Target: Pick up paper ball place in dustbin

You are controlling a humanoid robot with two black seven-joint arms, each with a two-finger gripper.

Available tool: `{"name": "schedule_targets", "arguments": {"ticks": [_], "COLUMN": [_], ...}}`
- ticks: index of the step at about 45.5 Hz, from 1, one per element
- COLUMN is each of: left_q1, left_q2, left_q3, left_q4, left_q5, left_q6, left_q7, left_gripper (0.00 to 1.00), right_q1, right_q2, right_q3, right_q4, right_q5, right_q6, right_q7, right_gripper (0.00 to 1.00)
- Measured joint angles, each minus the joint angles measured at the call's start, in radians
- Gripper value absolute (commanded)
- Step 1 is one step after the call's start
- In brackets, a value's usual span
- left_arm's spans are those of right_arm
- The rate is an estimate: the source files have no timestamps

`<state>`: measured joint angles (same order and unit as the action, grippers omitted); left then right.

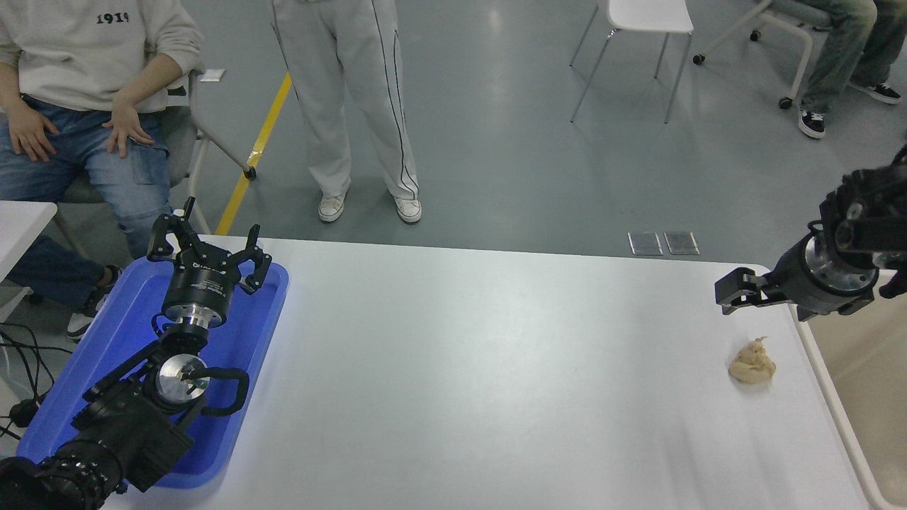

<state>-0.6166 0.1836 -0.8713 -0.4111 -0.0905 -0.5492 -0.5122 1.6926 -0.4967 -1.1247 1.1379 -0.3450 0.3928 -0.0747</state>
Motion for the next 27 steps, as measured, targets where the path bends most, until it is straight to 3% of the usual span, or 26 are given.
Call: {"name": "schedule_targets", "arguments": {"ticks": [27], "left_q1": [0.0], "left_q2": [0.0], "left_q3": [0.0], "left_q4": [0.0], "left_q5": [0.0], "left_q6": [0.0], "left_q7": [0.0], "left_gripper": [1.0], "right_q1": [-0.367], "right_q2": [0.01], "right_q3": [0.167], "right_q4": [-0.327], "right_q5": [-0.046], "right_q6": [-0.101], "right_q7": [-0.002], "right_gripper": [1.0]}}
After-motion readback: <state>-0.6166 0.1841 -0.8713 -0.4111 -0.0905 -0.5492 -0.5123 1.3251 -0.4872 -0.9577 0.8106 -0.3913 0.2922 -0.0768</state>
